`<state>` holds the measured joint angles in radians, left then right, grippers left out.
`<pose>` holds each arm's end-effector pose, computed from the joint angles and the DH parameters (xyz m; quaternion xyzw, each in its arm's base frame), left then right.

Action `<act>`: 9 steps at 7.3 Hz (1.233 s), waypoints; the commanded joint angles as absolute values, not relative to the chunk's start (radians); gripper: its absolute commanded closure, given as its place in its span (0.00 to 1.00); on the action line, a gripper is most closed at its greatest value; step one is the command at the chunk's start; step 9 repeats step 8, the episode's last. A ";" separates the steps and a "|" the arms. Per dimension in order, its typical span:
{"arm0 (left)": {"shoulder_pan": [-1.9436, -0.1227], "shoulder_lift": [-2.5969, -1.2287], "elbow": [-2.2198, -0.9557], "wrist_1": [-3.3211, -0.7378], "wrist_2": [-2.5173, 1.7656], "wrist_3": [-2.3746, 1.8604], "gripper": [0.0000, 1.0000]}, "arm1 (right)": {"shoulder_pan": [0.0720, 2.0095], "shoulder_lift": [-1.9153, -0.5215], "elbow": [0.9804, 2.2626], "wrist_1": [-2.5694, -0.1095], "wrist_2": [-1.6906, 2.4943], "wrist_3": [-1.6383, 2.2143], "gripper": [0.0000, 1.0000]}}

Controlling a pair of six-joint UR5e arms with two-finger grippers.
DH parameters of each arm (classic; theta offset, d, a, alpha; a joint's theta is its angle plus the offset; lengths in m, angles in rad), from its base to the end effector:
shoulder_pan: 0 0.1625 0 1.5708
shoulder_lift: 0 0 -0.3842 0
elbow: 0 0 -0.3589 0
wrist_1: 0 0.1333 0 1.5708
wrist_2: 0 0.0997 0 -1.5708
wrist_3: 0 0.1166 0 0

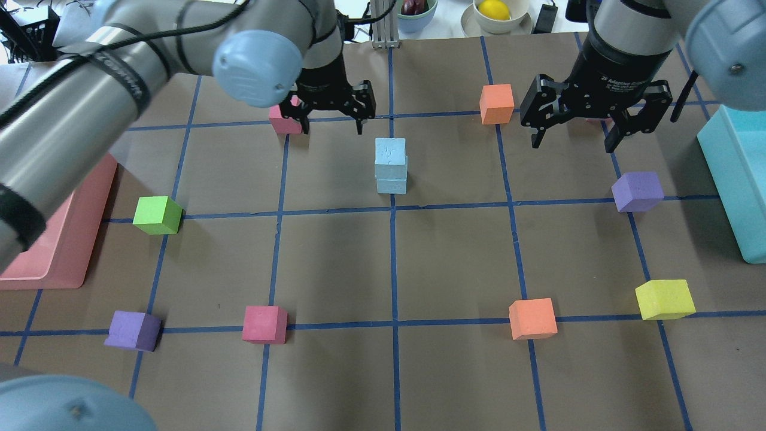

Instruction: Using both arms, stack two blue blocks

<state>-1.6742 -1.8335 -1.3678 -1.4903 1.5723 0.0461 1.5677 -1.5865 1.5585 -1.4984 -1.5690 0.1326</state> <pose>-0.1902 -0.5434 0.3976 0.0747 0.9972 -0.0104 0.0005 0.1321 -0.4476 0.4358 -0.0678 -0.9975 -0.0222 0.0005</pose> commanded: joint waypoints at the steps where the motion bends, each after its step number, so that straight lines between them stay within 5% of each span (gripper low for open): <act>1: -1.605 -1.656 -1.419 -1.532 1.574 0.138 0.00 | 1.568 -1.588 1.559 -1.497 -1.569 0.133 0.00; 9: -1.589 -1.637 -1.414 -1.631 1.591 0.126 0.00 | 1.568 -1.588 1.559 -1.497 -1.568 0.133 0.00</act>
